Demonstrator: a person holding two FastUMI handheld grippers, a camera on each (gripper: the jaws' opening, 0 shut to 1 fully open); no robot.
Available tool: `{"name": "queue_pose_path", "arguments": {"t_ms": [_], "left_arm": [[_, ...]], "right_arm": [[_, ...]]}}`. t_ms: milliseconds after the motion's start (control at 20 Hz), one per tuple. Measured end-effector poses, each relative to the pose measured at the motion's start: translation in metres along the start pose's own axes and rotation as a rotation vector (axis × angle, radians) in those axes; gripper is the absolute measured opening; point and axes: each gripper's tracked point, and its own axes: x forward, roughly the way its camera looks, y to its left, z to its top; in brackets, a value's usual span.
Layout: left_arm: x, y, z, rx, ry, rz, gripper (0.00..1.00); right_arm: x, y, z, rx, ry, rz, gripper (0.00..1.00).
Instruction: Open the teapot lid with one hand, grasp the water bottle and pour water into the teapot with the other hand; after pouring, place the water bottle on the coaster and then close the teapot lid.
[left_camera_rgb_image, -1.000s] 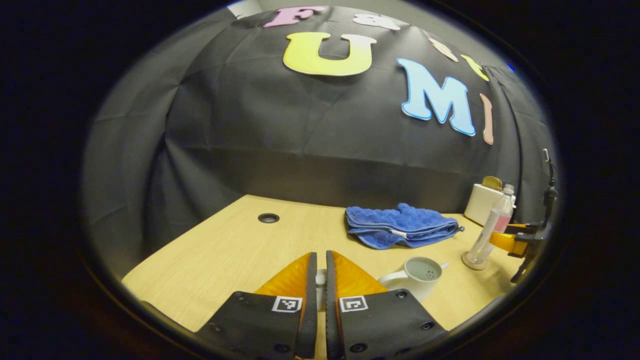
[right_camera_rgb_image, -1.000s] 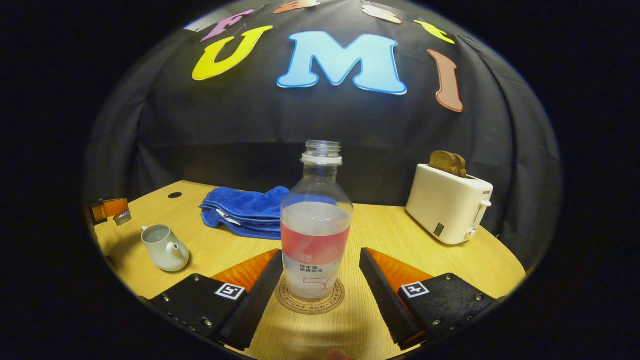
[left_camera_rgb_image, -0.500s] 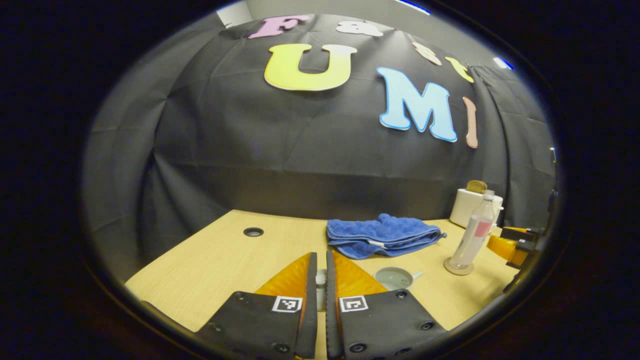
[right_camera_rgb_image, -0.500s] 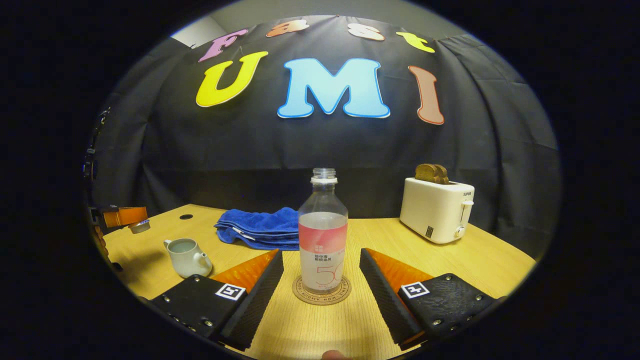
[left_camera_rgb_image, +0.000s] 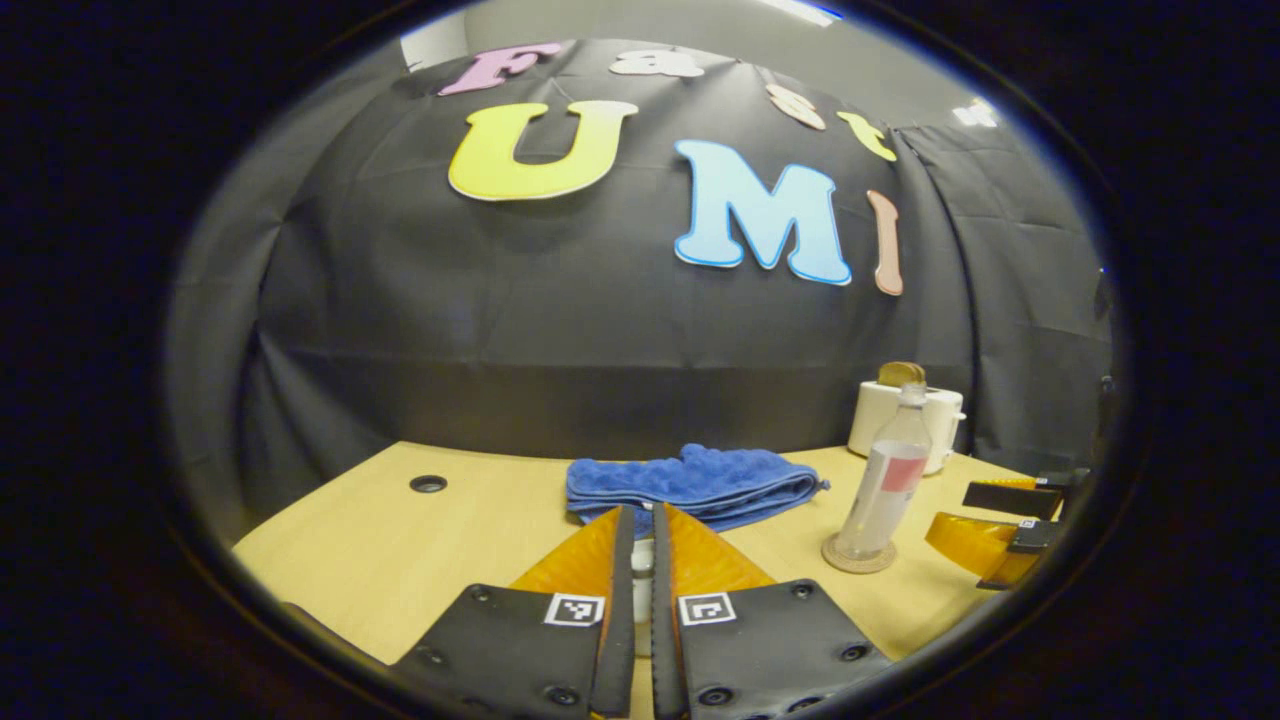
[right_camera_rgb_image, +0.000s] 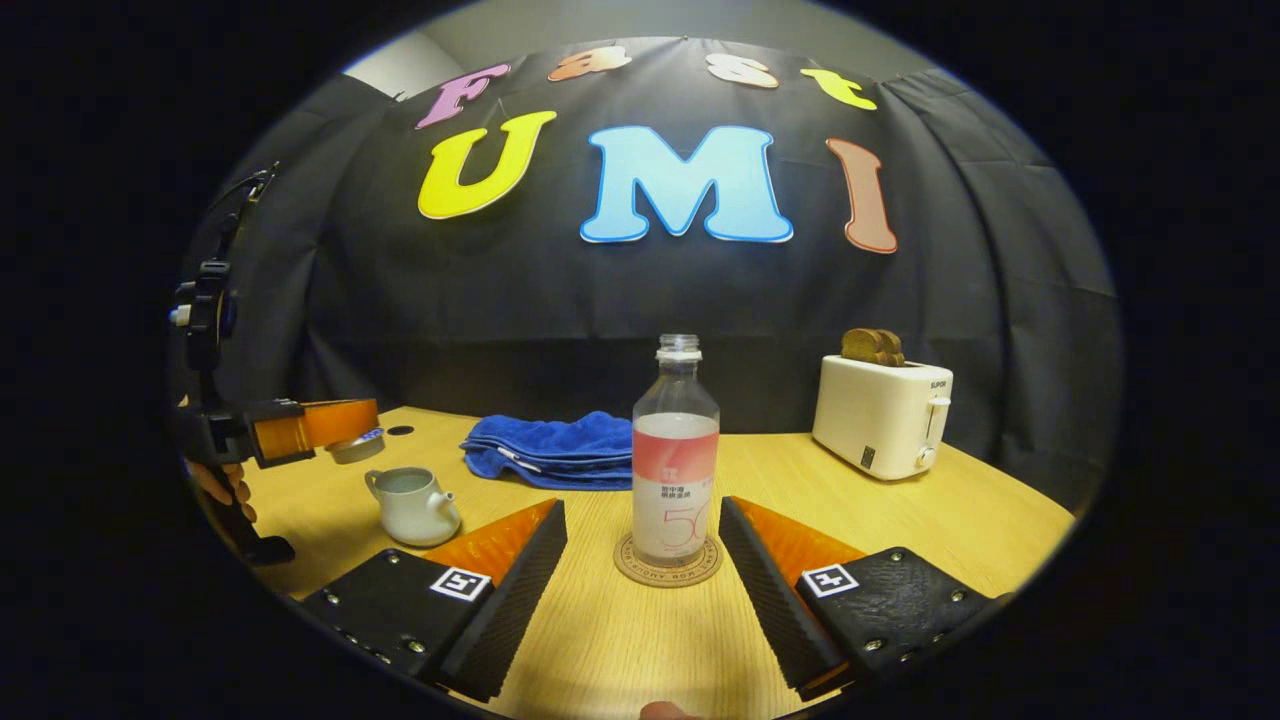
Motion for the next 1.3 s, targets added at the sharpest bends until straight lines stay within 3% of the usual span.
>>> {"name": "queue_pose_path", "arguments": {"t_ms": [200,250,650,1300], "left_arm": [[0.013,-0.014,-0.009,0.04,0.013,0.006,0.13],[0.016,-0.014,-0.012,0.046,0.017,0.014,0.13],[0.03,-0.005,-0.026,0.064,0.039,0.063,0.13],[0.033,-0.001,-0.034,0.032,0.044,0.085,0.14]], "right_arm": [[-0.007,-0.005,-0.001,0.036,-0.004,0.008,0.94],[-0.009,-0.006,-0.001,0.043,-0.006,0.01,0.97],[-0.012,-0.009,-0.003,0.131,0.004,0.039,0.97],[-0.009,-0.009,-0.01,0.131,0.025,0.036,0.97]]}}
